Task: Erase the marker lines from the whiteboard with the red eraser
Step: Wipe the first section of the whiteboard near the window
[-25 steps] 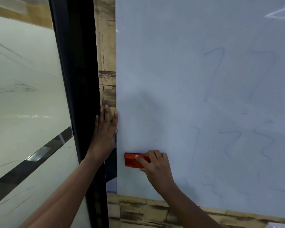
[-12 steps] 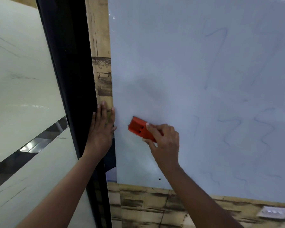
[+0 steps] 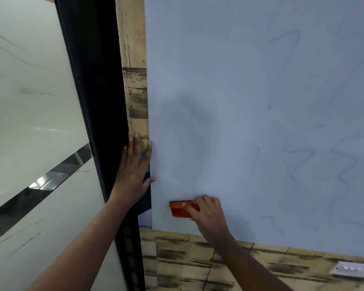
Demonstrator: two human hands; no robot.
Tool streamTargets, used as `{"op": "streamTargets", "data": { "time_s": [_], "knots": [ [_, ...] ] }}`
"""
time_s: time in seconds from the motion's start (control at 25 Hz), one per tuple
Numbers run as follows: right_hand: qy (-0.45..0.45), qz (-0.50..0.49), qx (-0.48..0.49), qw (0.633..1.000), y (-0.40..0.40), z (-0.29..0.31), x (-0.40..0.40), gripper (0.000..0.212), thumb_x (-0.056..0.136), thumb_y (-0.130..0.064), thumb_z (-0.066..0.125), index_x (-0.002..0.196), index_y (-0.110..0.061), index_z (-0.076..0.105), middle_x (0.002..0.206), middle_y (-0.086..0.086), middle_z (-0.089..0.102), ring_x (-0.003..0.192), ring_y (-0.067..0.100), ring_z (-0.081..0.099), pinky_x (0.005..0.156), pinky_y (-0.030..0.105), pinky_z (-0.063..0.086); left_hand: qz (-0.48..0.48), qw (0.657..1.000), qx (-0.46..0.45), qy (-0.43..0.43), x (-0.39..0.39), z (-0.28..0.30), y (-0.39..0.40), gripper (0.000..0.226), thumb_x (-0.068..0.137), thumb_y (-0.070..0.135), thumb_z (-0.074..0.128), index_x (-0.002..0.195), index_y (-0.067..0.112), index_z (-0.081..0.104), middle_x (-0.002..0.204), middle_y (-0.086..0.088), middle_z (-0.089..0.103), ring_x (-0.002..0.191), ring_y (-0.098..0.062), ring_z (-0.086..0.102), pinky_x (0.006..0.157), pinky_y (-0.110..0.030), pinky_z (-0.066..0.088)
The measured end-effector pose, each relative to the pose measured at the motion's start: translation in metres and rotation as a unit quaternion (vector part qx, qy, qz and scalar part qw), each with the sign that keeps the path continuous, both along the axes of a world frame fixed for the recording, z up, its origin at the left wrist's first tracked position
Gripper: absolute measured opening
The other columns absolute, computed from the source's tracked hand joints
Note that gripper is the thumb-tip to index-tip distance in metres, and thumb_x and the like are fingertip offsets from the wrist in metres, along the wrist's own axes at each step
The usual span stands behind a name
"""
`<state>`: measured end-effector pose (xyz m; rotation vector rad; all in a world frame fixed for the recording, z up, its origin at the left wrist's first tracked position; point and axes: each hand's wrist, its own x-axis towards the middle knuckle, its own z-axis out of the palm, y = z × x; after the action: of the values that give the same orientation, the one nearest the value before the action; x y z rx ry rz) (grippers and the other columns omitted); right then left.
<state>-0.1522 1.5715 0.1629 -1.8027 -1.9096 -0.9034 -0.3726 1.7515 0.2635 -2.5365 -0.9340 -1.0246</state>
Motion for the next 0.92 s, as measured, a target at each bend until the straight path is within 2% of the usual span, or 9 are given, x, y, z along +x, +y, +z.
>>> {"op": "streamTargets", "data": {
  "time_s": [0.08,0.16,0.28,0.4,0.48,0.6,0.72,0.84,0.92],
  "knots": [
    [0.075,-0.032,0.065,0.995,-0.003,0.028,0.004,0.061,0.066,-0.036,0.093,0.121,-0.026,0.068,0.106,0.005,0.065,0.097,0.028,0.061,0.078,0.041,0.048,0.008,1.000,-0.001,0.004,0.001,-0.003,0.000,0.151,0.071,0.036,0.098,0.169,0.021,-0.016,0.175,-0.016,-0.026,0.163,-0.037,-0.018,0.131,-0.058,0.007],
    [0.156,-0.058,0.143,0.976,-0.004,0.059,0.007,0.059,0.069,-0.040,0.090,0.122,-0.026,0.071,0.107,0.003,0.065,0.099,0.026,0.061,0.079,0.042,0.046,0.023,1.000,-0.007,0.013,0.004,-0.007,-0.002,0.159,0.065,0.040,0.100,0.168,0.020,-0.019,0.173,-0.016,-0.030,0.162,-0.037,-0.022,0.131,-0.058,0.006],
    [0.203,-0.046,0.198,0.958,0.001,0.080,0.005,0.056,0.073,-0.039,0.089,0.125,-0.025,0.072,0.108,0.001,0.064,0.100,0.022,0.059,0.082,0.040,0.045,0.040,0.999,-0.016,0.020,0.010,-0.011,-0.005,0.164,0.062,0.044,0.101,0.167,0.017,-0.021,0.172,-0.018,-0.031,0.161,-0.041,-0.023,0.131,-0.059,0.001],
    [0.161,-0.019,0.163,0.973,0.010,0.070,-0.004,0.056,0.073,-0.039,0.087,0.126,-0.026,0.072,0.109,0.004,0.065,0.100,0.025,0.060,0.083,0.042,0.045,0.041,0.999,-0.012,0.007,0.012,-0.012,-0.005,0.165,0.060,0.043,0.102,0.167,0.017,-0.021,0.171,-0.018,-0.034,0.160,-0.041,-0.026,0.132,-0.052,-0.014],
    [0.103,-0.004,0.096,0.990,0.017,0.046,-0.013,0.056,0.073,-0.039,0.086,0.126,-0.028,0.070,0.107,0.005,0.065,0.099,0.026,0.059,0.083,0.042,0.044,0.037,0.999,-0.006,0.002,0.011,-0.012,-0.004,0.165,0.060,0.041,0.102,0.167,0.016,-0.021,0.171,-0.018,-0.034,0.160,-0.040,-0.028,0.130,-0.048,-0.019],
    [0.004,0.038,-0.018,0.999,0.023,-0.009,-0.023,0.050,0.080,-0.031,0.083,0.126,-0.029,0.064,0.105,0.005,0.063,0.096,0.027,0.058,0.082,0.041,0.045,0.042,0.999,0.009,0.007,0.012,-0.020,-0.005,0.163,0.062,0.038,0.102,0.167,0.014,-0.021,0.172,-0.017,-0.033,0.160,-0.039,-0.028,0.131,-0.057,-0.008],
    [-0.027,0.055,-0.059,0.996,0.014,-0.044,-0.014,0.042,0.086,-0.022,0.071,0.126,-0.028,0.062,0.106,0.005,0.061,0.096,0.027,0.057,0.082,0.041,0.047,0.038,0.997,0.047,0.037,0.016,-0.033,-0.008,0.155,0.066,0.036,0.100,0.168,0.006,-0.013,0.174,-0.019,-0.025,0.162,-0.041,-0.020,0.129,-0.067,0.009],
    [-0.057,0.054,-0.087,0.993,0.006,-0.052,-0.008,0.037,0.093,-0.021,0.048,0.127,-0.027,0.062,0.108,0.005,0.062,0.097,0.028,0.060,0.084,0.041,0.050,0.029,0.996,0.060,0.060,0.024,-0.044,-0.018,0.152,0.067,0.041,0.099,0.168,0.001,-0.008,0.175,-0.025,-0.017,0.163,-0.044,-0.013,0.128,-0.067,0.013],
    [-0.056,0.058,-0.098,0.992,0.005,-0.051,-0.007,0.035,0.096,-0.024,0.043,0.124,-0.027,0.063,0.107,0.005,0.063,0.096,0.028,0.061,0.083,0.041,0.051,0.012,0.994,0.080,0.079,0.031,-0.052,-0.023,0.152,0.067,0.042,0.099,0.167,-0.001,-0.006,0.175,-0.027,-0.013,0.163,-0.045,-0.011,0.129,-0.064,0.012]
  ]
}}
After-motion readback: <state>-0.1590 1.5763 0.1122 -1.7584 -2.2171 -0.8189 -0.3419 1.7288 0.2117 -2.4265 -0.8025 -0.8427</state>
